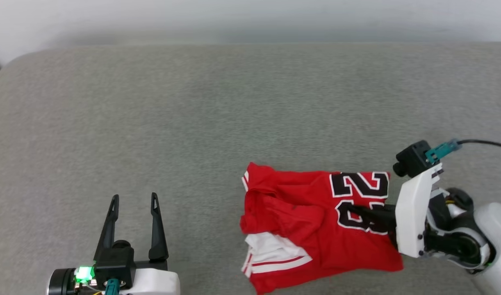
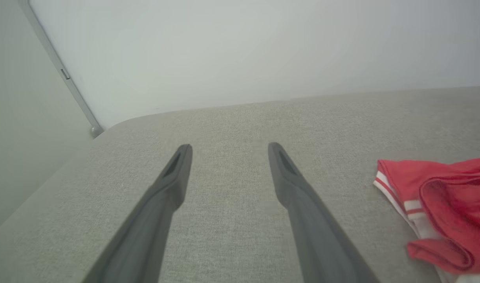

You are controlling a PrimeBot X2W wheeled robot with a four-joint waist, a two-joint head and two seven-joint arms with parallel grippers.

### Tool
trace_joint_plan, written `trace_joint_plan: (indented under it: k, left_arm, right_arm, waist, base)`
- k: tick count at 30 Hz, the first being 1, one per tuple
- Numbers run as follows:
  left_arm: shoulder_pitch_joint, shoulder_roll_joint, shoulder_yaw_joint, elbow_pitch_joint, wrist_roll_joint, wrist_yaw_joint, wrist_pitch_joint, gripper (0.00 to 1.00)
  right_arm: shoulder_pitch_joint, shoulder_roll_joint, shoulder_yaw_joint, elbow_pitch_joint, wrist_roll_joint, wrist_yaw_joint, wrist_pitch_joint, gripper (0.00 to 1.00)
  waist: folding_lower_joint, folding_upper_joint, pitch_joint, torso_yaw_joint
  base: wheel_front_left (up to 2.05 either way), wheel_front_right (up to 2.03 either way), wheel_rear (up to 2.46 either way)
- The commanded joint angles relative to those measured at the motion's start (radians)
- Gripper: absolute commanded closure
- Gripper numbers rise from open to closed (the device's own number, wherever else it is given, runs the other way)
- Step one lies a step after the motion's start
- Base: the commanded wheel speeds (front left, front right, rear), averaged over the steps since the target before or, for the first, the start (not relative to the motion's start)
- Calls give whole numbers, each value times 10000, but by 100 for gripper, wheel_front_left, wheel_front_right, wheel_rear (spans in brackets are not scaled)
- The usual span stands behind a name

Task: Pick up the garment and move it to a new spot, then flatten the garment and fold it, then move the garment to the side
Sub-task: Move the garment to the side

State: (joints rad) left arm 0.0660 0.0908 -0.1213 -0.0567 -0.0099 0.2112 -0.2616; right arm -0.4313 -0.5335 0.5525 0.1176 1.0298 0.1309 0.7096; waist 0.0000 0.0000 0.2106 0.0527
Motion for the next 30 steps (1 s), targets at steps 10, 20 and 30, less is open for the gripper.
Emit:
trace_joint_plan:
  k: [10, 20, 30]
  left_arm:
    - [-108, 274, 333, -362, 84, -8, -45, 0]
    - [-736, 823, 469, -712, 229, -146, -34, 0]
    - [-1579, 1218, 324, -1167, 282, -129, -36, 0]
  right_arm:
    - [-1089, -1611, 468, -908, -615, -5, -546, 100]
    - [-2456, -2618, 367, 454, -1706, -5, -1565, 100]
    - [-3989, -3413, 30, 2764, -2738, -6, -2134, 100]
  waist:
    - [0, 0, 426, -2412]
    - [0, 0, 1764, -3557]
    - [0, 0, 3251, -3400]
  base:
    - [0, 0, 0]
    - [0, 0, 0]
    - [0, 0, 0]
